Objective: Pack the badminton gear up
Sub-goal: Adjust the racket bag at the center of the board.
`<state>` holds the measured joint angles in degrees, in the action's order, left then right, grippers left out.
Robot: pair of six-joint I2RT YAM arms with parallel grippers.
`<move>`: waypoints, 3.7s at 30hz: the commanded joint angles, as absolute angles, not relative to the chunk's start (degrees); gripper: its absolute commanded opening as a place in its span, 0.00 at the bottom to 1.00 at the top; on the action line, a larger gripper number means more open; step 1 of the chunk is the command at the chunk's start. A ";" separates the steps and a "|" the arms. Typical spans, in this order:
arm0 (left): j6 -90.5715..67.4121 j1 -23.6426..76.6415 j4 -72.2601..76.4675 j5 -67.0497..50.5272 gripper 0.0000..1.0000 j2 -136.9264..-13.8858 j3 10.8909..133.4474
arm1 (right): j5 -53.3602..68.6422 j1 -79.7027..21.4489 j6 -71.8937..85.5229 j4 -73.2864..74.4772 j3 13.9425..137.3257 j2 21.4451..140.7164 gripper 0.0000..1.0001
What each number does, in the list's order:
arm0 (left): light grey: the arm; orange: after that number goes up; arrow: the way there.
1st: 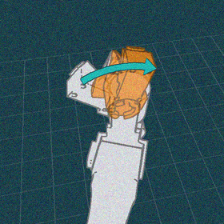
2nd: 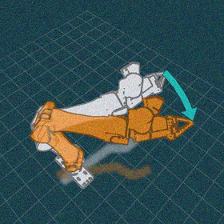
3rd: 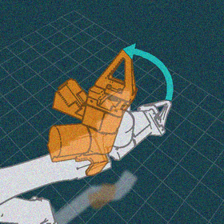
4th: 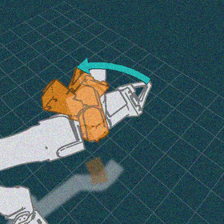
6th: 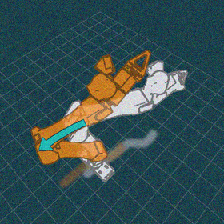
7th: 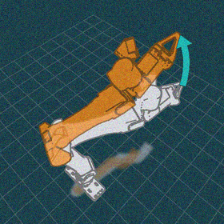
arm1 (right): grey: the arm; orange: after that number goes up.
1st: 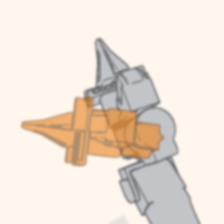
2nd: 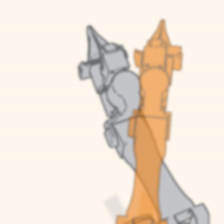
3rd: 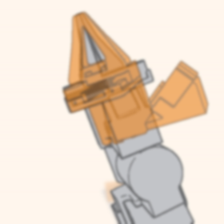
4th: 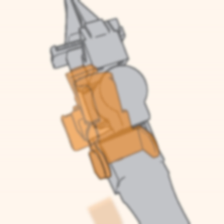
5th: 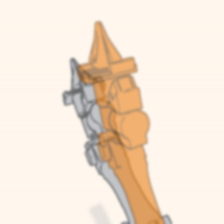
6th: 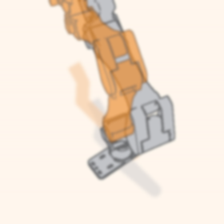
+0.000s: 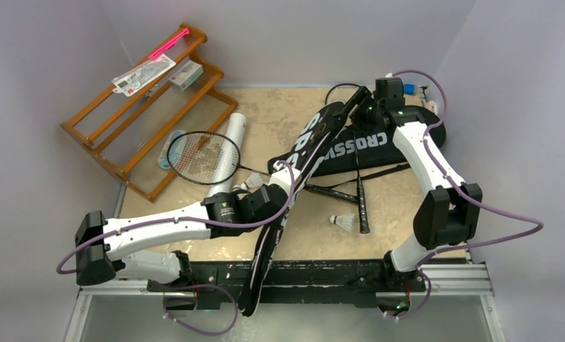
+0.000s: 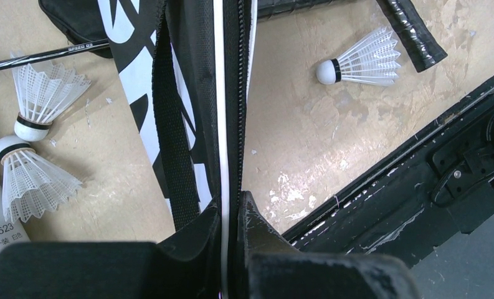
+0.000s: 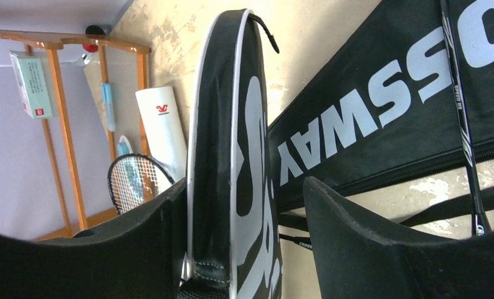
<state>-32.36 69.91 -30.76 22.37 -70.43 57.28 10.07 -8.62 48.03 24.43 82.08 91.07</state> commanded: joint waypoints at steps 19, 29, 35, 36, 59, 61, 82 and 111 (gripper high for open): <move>-28.65 70.05 -30.33 21.83 0.33 -63.37 58.20 | 9.96 -8.53 47.67 28.66 89.59 84.62 0.00; -24.43 69.86 -27.75 21.13 0.43 -68.71 69.94 | 10.40 -8.53 48.50 30.78 89.09 83.15 0.00; -23.96 67.50 -26.11 18.79 0.38 -77.56 80.44 | 9.87 -8.62 50.24 32.23 88.55 81.47 0.00; -23.68 67.28 -25.92 18.81 0.36 -78.85 82.28 | 9.56 -8.61 50.40 32.69 88.56 81.29 0.00; -21.49 57.12 -22.97 4.68 0.13 -100.60 106.20 | 9.49 -8.70 52.81 34.42 87.71 80.33 0.00; -21.58 56.71 -23.56 4.57 0.13 -101.65 107.08 | 9.65 -8.68 52.82 34.37 87.69 80.25 0.00; -19.29 56.49 -34.19 6.31 0.70 -97.41 102.30 | 9.49 -8.62 53.21 33.66 86.17 80.65 0.00; -31.59 71.02 -47.45 28.72 0.00 -82.96 77.61 | 8.32 -8.61 48.89 35.63 84.90 80.99 0.26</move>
